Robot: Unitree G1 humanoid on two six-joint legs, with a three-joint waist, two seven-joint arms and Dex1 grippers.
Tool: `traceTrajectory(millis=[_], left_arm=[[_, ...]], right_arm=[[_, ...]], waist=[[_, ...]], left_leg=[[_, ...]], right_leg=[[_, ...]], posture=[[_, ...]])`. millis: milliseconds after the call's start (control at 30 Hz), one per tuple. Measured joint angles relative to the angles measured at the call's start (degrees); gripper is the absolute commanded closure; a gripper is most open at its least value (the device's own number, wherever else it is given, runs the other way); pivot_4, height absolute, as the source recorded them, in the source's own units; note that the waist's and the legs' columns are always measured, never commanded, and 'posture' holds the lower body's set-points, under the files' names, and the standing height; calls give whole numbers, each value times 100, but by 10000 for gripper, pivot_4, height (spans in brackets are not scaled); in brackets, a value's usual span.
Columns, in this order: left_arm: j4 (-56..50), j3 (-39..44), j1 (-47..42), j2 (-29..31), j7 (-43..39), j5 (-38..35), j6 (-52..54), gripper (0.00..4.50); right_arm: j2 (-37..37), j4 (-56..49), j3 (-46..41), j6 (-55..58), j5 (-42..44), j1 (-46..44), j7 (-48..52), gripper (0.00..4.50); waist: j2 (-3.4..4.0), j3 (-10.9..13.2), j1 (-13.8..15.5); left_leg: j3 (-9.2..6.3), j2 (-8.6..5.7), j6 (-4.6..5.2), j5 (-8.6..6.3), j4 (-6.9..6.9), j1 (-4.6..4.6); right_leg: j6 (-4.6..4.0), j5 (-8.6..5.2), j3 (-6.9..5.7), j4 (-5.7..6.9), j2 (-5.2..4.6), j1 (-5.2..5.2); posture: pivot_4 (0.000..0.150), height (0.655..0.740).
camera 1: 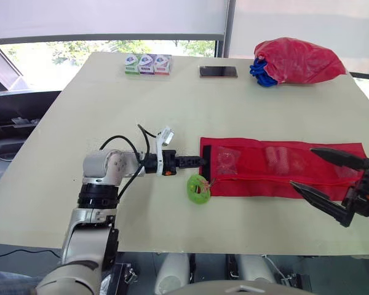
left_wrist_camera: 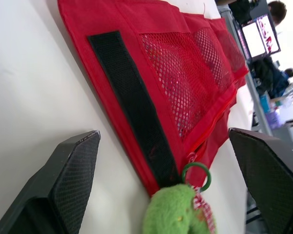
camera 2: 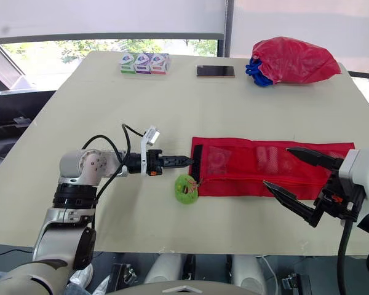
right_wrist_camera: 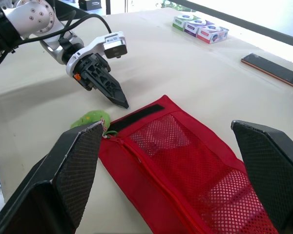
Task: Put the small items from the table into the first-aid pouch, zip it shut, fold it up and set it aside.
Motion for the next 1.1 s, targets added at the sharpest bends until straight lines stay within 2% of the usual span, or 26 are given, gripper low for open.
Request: traceTrajectory(millis=[267, 433, 533, 567, 600, 633, 867, 1000, 1100], left_arm=[[271, 147, -105, -414, 126, -236, 498, 0], [472, 164, -167, -455, 107, -299, 499, 0], [631, 226, -191, -488, 114, -319, 514, 8579], [669, 227, -189, -502, 118, -319, 523, 8579], [699, 227, -189, -516, 119, -319, 529, 11422], [760, 222, -184, -547, 121, -319, 536, 16625], [811, 273, -181, -545, 93, -356, 502, 43496], [811, 490, -185, -657, 125, -460, 491, 44582], [726, 622, -193, -775, 206, -553, 528, 44582]], right_arm=[[0, -17, 98, -31, -45, -11, -104, 226], [10, -34, 107, -40, -45, 33, -162, 226], [29, -84, 107, -47, -44, 38, -178, 0], [33, -89, 107, -49, -44, 38, -180, 0], [37, -90, 107, -49, -44, 38, -181, 0], [46, -90, 107, -51, -44, 38, -193, 0], [53, -152, 226, -56, 176, -96, -271, 0], [-36, -202, 585, -24, 362, -379, -389, 0], [-48, -218, 1650, 163, 201, -831, -675, 0]], waist=[[-1, -2, 16], [-1, -3, 12], [0, -2, 12], [-1, -2, 11], [-1, -2, 11], [-2, -1, 10], [-2, -1, 5], [-3, -1, 2], [-4, 0, -3]], left_leg=[[-1, -7, -2, 1, 1, -1], [-2, -7, -7, 4, 1, 0], [-1, -7, -4, 2, 1, 0], [0, -7, -4, 2, 1, -1], [0, -7, -4, 2, 2, -1], [0, -7, -4, 3, 2, -2], [-4, -6, -4, 3, 1, -2], [-1, -7, -4, 2, 2, -1], [-4, -5, -7, 4, 1, -1]], right_leg=[[-7, -1, 2, 0, -6, 1], [-8, 0, 1, 1, -5, 0], [-22, -9, 3, 1, -6, 1], [-24, -10, 3, 1, -6, 0], [-24, -10, 3, 1, -6, 0], [-25, -10, 3, 1, -6, 0], [-25, -10, 3, 1, -7, 0], [-26, -10, 5, 1, -10, 0], [-27, -11, 9, 2, -14, -1]], posture=[[1500, 7400], [1500, 7400], [1500, 7400], [1500, 7400], [1500, 7400], [1500, 7400], [1500, 7400], [1500, 7400], [1500, 7400]])
